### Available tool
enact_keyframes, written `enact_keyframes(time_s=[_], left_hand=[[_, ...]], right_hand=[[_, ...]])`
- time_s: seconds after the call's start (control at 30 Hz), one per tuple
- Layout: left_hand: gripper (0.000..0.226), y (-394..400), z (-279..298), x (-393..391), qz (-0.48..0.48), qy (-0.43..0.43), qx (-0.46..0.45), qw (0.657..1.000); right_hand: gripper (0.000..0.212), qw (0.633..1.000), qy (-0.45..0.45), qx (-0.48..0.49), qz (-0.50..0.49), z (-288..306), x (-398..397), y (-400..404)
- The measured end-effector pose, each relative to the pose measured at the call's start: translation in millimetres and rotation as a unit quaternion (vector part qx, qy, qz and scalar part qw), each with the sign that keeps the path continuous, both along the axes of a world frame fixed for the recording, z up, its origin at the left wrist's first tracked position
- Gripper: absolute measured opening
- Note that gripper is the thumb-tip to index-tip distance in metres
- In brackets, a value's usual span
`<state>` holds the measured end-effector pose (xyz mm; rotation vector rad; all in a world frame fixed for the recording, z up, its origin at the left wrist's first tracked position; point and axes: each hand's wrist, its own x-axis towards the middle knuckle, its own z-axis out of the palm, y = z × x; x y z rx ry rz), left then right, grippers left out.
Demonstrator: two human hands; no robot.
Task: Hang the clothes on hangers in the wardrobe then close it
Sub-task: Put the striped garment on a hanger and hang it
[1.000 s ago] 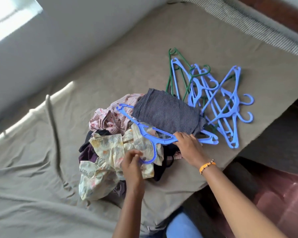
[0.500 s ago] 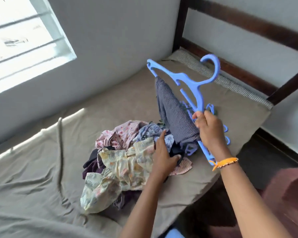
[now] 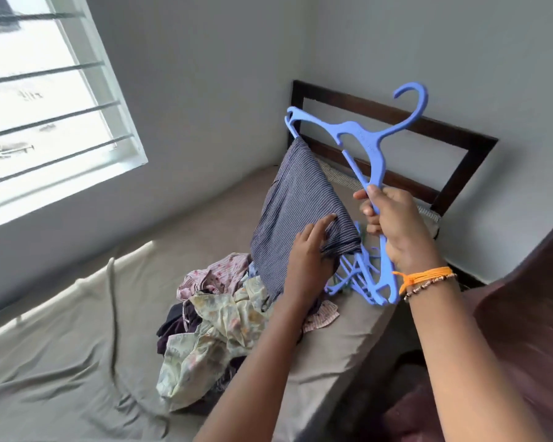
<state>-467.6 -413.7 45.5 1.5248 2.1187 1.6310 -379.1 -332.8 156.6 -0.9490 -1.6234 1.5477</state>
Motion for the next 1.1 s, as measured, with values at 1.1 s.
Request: enact_keyframes(time_s=[1.1], left_hand=[[0.054,-46.3,14.3,470.9,-0.366,-0.158,-0.149,0.905]], right_hand=[[0.031,0.932,0.016,-0.055,-0.358,-11.3,575.6,-261.2]])
